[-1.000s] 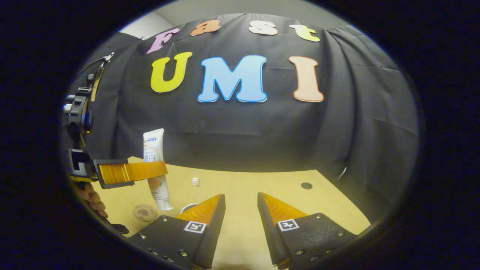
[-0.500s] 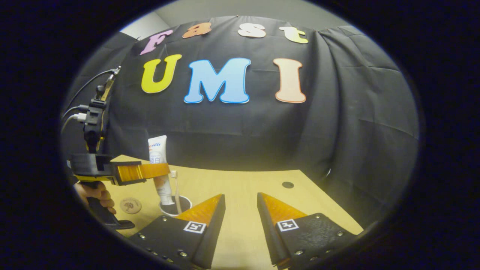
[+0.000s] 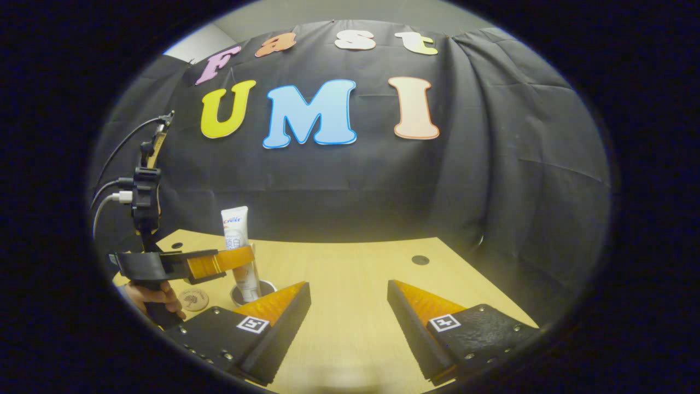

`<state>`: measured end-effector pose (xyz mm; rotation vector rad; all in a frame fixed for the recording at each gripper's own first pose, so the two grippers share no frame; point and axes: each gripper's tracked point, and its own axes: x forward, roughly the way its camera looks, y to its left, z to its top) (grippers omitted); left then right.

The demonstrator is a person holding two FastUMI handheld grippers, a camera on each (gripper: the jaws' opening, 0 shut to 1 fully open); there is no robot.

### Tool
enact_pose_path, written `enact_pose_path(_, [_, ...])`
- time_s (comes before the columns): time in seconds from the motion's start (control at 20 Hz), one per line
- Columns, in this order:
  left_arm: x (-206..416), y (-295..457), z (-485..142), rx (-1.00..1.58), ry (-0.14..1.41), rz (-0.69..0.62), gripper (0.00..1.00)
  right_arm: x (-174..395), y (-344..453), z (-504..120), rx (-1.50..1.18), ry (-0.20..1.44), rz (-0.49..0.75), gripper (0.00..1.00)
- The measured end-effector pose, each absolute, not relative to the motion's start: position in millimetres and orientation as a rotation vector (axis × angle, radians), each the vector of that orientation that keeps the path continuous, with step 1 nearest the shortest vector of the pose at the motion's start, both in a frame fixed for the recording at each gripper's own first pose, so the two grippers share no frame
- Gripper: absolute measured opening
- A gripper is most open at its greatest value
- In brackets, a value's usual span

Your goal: Put the toothbrush and toothpaste on the desktop into the cup, then pick up the cup and place it on the coaster on the desktop.

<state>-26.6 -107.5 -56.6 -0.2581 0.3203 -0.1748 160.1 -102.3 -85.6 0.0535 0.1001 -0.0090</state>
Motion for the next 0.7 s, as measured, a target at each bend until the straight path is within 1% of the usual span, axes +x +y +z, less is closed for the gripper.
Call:
enact_pose_path(0.15, [-28,-110,-55,-0.244,0.307,-0.178,0.32,161,-105,-88,0.099,0.113,-0.010,0.91])
enact_pose_path(0.2, [-28,-110,-54,-0.240,0.305,-0.177,0.28,162,-106,-90,0.113,0.118,-0.011,0.91])
enact_pose_path(0.25, [-28,-111,-56,-0.236,0.308,-0.174,0.41,162,-107,-91,0.124,0.123,-0.011,0.91])
enact_pose_path(0.3, [-29,-111,-57,-0.233,0.314,-0.173,0.48,163,-108,-91,0.131,0.125,-0.013,0.91])
enact_pose_path(0.4, [-29,-107,-58,-0.234,0.322,-0.171,0.67,163,-109,-91,0.138,0.127,-0.013,0.91])
enact_pose_path(0.5, [-31,-106,-56,-0.234,0.322,-0.161,0.89,164,-107,-91,0.140,0.129,-0.008,0.92])
enact_pose_path(0.55, [-33,-106,-55,-0.234,0.320,-0.166,0.94,164,-104,-91,0.138,0.131,-0.004,0.92])
enact_pose_path(0.6, [-33,-105,-54,-0.228,0.316,-0.163,1.00,164,-103,-91,0.136,0.133,0.000,0.92])
enact_pose_path(0.65, [-35,-105,-49,-0.223,0.311,-0.167,0.95,165,-100,-89,0.133,0.132,0.006,0.92])
enact_pose_path(0.7, [-37,-104,-43,-0.215,0.304,-0.169,0.96,165,-97,-88,0.130,0.133,0.013,0.92])
